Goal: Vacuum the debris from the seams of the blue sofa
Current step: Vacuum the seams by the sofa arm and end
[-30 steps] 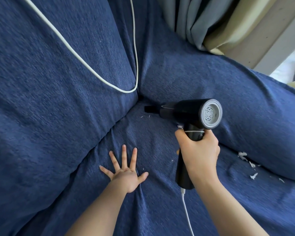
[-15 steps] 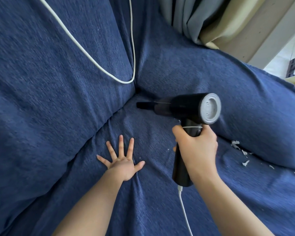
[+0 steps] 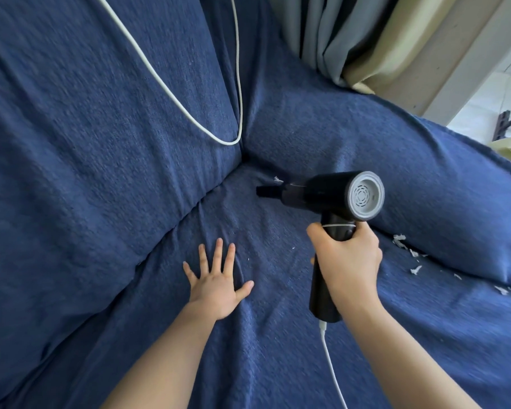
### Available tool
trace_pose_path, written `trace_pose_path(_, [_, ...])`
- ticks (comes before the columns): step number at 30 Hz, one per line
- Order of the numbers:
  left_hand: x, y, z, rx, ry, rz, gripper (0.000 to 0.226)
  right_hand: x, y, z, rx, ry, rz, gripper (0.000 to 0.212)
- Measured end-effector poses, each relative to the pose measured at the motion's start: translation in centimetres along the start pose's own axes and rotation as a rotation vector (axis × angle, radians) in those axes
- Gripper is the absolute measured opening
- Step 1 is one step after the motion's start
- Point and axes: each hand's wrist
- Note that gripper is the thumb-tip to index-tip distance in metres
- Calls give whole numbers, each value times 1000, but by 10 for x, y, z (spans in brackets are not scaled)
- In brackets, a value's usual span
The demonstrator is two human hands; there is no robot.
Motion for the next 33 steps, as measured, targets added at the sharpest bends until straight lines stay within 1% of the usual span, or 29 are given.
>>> trace_pose_path(4, [-3,-3,-17,-37,32,-29,93,-2,-13,-30,-35,40,-8,18])
trace_pose_path(9, [-1,-3,-33,-76,35,-71,83,1,-41,-85,-90,110,-41,16])
trace_pose_path(14, [5,10,-42,-79,33,-54,77,18,-46,-121,-138,144,-85,16])
trace_pose_path(17, [6,19,-51,-95,45,-42,78,27,-45,-133,-109,141,-75,17])
trace_pose_path(25, [12,39,-86,-151,80,8,75,28,-64,-138,74,95,-82,17])
trace_pose_path(28, [16,41,-92,-147,98,-26,72,27,-71,-134,88,90,-94,17])
trace_pose_path(33, [36,45,-96,-149,107,-86,68,26,-82,-123,67,60,-108,17])
Point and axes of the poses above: each hand's wrist, its own z-axis towards the middle knuckle, its own y-axis out of the palm, x = y × z, and after that the axes turned 14 degrees about -x, right-handed
